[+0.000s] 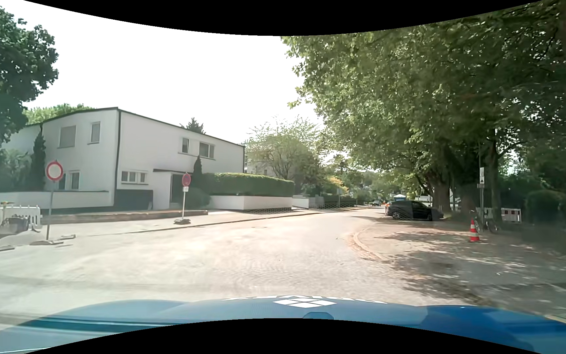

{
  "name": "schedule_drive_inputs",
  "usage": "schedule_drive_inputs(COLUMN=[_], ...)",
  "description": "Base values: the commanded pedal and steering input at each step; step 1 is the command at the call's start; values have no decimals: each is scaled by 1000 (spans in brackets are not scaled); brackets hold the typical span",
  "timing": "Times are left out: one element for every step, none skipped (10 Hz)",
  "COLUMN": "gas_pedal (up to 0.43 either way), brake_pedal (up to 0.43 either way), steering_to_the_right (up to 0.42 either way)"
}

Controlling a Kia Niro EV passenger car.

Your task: Follow the waypoints while adhering to traffic rules and regulations

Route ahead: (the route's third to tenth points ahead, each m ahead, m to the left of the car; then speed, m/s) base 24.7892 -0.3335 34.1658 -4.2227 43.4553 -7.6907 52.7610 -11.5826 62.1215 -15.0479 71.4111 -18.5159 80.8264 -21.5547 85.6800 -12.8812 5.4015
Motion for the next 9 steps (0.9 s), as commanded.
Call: schedule_drive_inputs(gas_pedal=[209,209,209,197,177,177,177,177,177], brake_pedal=[0,0,0,0,0,0,0,0,0], steering_to_the_right=[-42,-38,-32,-23,-10,6,24,46,65])
